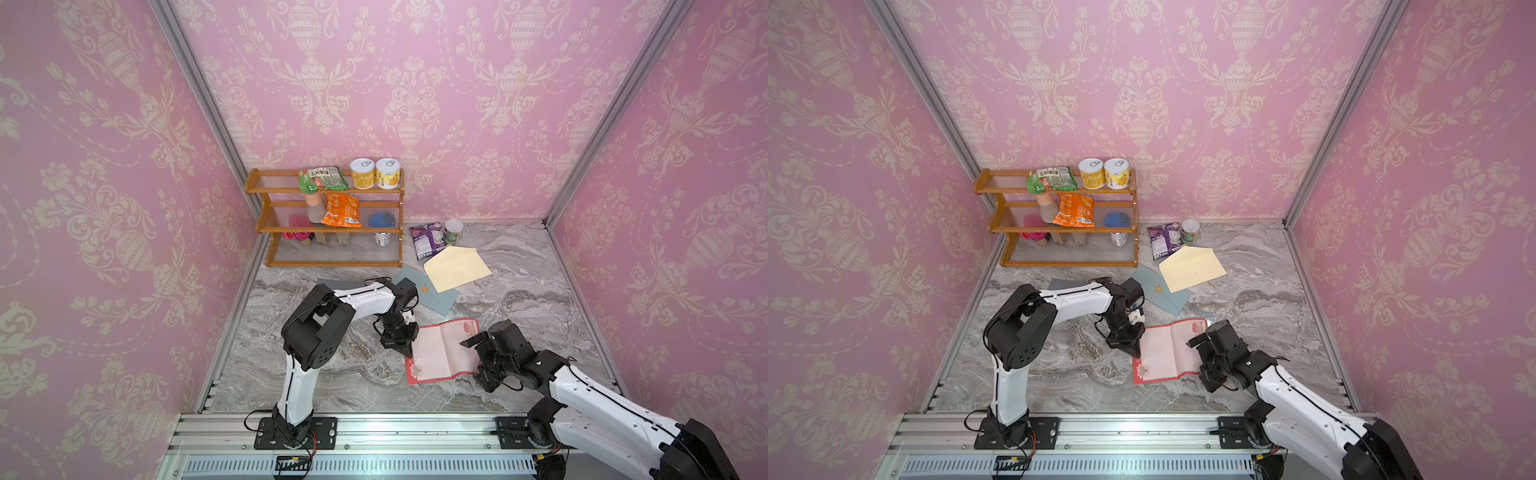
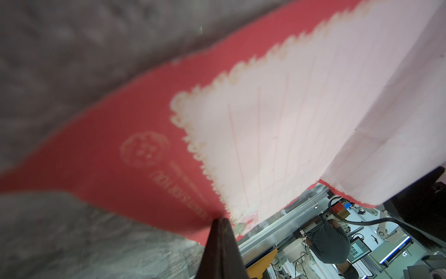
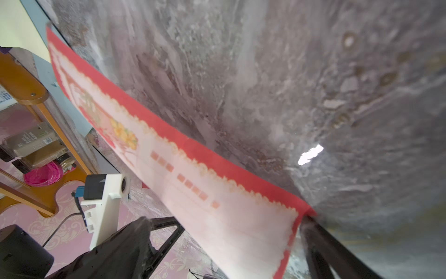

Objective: Fold the letter paper in half and place it into the envelope
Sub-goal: Fold the letter paper at the center of the board.

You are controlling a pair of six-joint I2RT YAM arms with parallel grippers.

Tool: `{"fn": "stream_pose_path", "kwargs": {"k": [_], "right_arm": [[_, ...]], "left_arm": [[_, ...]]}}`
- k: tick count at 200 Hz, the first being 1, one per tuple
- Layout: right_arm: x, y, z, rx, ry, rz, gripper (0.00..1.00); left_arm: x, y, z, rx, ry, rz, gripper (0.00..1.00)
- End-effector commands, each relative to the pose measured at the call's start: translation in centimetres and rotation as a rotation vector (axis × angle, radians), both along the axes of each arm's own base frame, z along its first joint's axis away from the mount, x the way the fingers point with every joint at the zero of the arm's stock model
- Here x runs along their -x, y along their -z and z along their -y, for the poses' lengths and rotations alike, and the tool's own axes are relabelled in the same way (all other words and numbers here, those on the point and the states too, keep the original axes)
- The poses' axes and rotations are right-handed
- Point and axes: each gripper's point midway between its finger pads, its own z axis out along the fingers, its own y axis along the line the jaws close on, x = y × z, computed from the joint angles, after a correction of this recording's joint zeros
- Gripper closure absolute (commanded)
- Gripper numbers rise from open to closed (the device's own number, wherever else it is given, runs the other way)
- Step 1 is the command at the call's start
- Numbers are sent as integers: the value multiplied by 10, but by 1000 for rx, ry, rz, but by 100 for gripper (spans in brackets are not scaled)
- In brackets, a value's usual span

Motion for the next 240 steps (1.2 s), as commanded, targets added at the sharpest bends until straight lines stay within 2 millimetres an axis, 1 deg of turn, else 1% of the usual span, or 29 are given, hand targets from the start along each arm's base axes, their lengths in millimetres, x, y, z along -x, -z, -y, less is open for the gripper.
{"fn": "stream_pose_path", "kwargs": {"k": [1, 28, 58, 79, 99, 120, 135, 157, 166, 199, 227, 240], "right_arm": [[-20, -14, -7, 9, -18, 94, 0], [-33, -37, -22, 44, -137, 158, 0], [-42, -59, -33, 94, -230, 225, 0], [-47, -72, -44, 71, -273, 294, 0], [-48, -76, -52, 60, -310, 320, 0], [-51, -76, -63, 30, -341, 332, 0], [-54, -75, -72, 12, -368, 337, 0], [-57, -67, -84, -6, -389, 323, 0], [-58, -62, -87, -13, -389, 315, 0], [-62, -50, -102, -24, -416, 297, 0], [-68, -40, -117, -28, -449, 277, 0], [-71, -39, -124, -31, -463, 279, 0]], "left_arm": [[-6, 30, -8, -63, -9, 16, 100], [-5, 34, -8, -63, -10, 12, 100], [-10, 34, -8, -71, -5, 30, 100], [-14, 32, -7, -75, 0, 48, 100], [-19, 31, -5, -79, 2, 60, 100], [-24, 30, -4, -87, 8, 74, 100], [-29, 26, -4, -85, 9, 99, 100], [-41, 13, -4, -68, -4, 153, 100], [-47, 4, -5, -53, -16, 183, 100], [-68, -35, -25, -1, -97, 294, 100], [-76, -57, -43, 14, -122, 337, 100], [-78, -65, -54, 4, -126, 348, 100]]}}
